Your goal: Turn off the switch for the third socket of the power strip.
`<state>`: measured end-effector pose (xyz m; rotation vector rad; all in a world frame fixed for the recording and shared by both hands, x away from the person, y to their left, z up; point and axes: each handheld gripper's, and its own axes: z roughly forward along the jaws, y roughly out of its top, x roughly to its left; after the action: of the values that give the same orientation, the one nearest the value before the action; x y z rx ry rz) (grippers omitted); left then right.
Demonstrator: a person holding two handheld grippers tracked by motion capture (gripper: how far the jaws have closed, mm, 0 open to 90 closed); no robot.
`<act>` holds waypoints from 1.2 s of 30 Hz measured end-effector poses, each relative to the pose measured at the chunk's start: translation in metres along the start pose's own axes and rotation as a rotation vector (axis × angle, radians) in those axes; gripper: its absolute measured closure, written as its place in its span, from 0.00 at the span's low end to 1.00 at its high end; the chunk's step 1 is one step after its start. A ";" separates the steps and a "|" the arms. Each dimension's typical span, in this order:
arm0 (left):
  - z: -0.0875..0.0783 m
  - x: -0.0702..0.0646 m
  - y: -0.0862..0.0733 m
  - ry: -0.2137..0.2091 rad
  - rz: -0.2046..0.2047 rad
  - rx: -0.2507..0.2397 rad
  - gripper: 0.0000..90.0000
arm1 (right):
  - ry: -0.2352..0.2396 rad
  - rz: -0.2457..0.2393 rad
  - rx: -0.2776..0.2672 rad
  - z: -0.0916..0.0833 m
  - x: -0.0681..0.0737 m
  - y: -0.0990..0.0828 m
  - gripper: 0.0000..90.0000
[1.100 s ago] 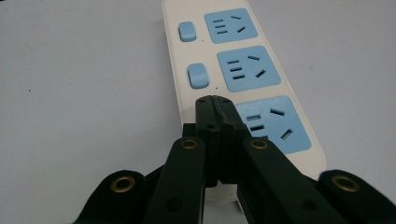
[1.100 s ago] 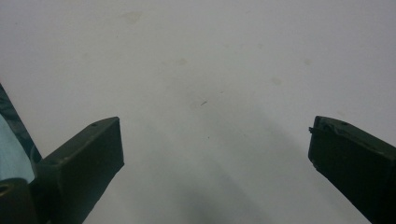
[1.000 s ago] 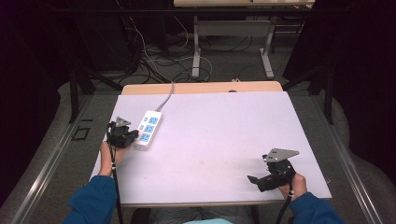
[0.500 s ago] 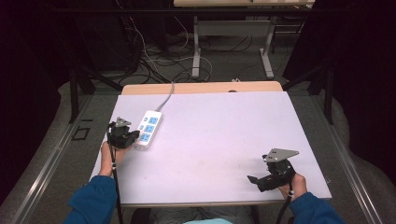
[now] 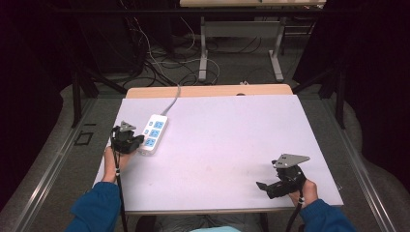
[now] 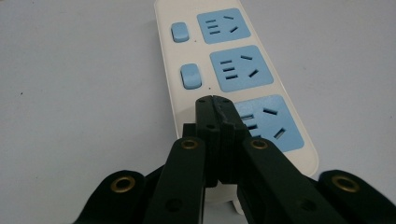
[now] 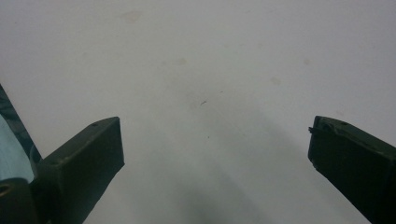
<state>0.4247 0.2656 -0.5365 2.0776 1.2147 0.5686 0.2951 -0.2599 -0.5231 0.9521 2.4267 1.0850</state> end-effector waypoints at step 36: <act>0.000 0.000 -0.001 0.010 -0.002 -0.003 1.00 | 0.005 0.000 0.015 0.000 0.000 0.000 0.03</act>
<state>0.4245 0.2660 -0.5371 2.0731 1.2214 0.5803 0.2955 -0.2601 -0.5233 0.9558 2.4420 1.0712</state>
